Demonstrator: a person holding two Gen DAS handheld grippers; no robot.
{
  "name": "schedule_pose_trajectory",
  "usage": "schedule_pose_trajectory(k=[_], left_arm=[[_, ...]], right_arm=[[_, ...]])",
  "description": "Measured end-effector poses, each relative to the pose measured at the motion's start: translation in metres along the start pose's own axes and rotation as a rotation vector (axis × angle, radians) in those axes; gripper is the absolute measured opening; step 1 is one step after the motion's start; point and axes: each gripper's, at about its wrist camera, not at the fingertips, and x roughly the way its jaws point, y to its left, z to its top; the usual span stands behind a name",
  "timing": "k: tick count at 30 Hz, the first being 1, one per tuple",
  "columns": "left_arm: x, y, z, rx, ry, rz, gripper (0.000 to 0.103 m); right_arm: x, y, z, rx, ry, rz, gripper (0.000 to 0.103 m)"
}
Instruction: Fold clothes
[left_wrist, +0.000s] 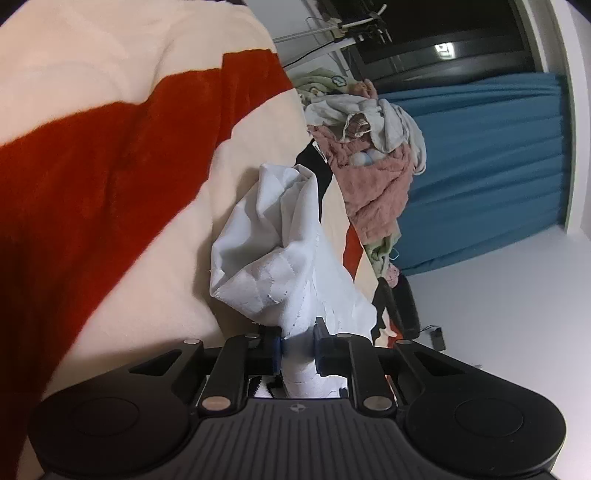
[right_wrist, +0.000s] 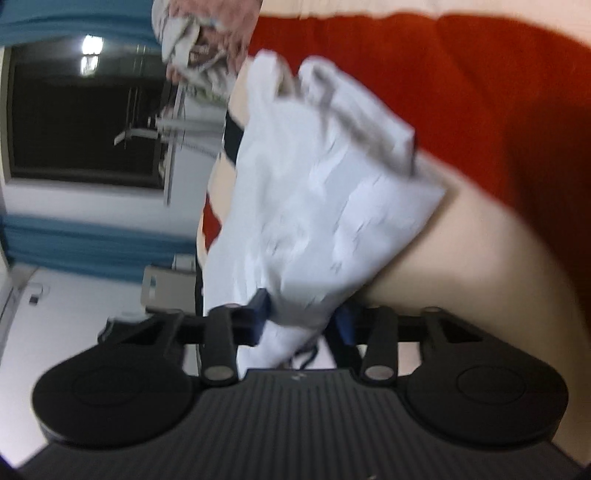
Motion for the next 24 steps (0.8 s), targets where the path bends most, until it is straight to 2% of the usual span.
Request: schedule_pose_trajectory(k=[8,13,14,17,20,24], left_arm=[[-0.001,0.002,0.005,-0.03,-0.005,-0.004,0.017],[-0.001,0.014,0.011,-0.108,0.009,0.012,0.023],[-0.001,0.017,0.012,-0.127,0.006,0.018,0.028],[0.0,0.022,0.016,-0.157,0.0,0.027,0.03],[0.003,0.024,0.019,-0.164,0.001,0.017,0.028],[0.005,0.024,0.021,-0.155,0.001,0.001,0.018]], right_arm=[[-0.031,-0.023,0.005,0.142,-0.198,-0.017,0.034],[-0.024,-0.028,0.011,0.147,-0.184,-0.017,0.034],[-0.023,-0.027,0.011,0.142,-0.181,-0.016,0.034],[-0.025,-0.03,0.013,0.122,-0.175,-0.018,0.033],[-0.027,-0.029,0.012,0.094,-0.184,-0.027,0.033],[-0.032,-0.024,0.007,0.021,-0.212,-0.044,0.025]])
